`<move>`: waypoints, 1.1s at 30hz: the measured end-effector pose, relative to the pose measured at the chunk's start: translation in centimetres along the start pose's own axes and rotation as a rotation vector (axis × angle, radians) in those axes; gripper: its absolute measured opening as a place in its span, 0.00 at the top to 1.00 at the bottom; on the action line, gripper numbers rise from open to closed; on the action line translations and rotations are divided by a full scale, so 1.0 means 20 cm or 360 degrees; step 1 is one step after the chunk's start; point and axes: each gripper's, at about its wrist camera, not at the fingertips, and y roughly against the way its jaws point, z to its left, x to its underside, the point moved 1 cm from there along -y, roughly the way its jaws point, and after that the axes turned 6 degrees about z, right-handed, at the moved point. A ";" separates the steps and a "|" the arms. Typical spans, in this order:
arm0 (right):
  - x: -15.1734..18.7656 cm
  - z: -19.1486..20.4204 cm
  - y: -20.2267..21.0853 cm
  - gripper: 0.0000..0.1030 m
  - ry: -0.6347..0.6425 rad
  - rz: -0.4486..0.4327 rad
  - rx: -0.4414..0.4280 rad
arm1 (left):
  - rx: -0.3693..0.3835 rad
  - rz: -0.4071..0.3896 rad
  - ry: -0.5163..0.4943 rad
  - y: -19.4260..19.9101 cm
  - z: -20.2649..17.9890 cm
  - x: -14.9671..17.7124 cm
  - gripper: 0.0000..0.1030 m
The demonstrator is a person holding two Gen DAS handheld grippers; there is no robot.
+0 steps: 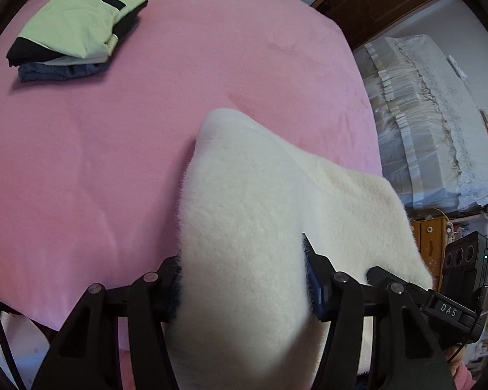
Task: Fold large clothes
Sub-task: 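Carry the bundle with both tools toward the stack of folded clothes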
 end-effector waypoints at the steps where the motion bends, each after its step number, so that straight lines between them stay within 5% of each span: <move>1: 0.02 0.08 -0.01 0.65 -0.0005 -0.0027 0.0010 | 0.0005 -0.0004 -0.0032 0.06 0.05 -0.02 0.45; 9: 0.03 0.70 -0.16 0.65 0.0042 -0.0262 -0.0094 | 0.0028 -0.0181 -0.0249 0.65 0.48 -0.32 0.45; 19: -0.37 1.31 -0.35 0.65 0.0338 -0.0469 -0.0259 | -0.0006 -0.0562 -0.0333 1.15 0.79 -0.81 0.45; 25: -0.69 1.54 -0.54 0.65 0.0593 -0.0546 -0.0310 | -0.0030 -0.0790 -0.0301 1.23 1.00 -1.11 0.45; 33: -1.06 1.65 -1.04 0.65 0.0878 -0.0578 -0.0376 | -0.0086 -0.1007 -0.0170 1.02 1.39 -1.41 0.45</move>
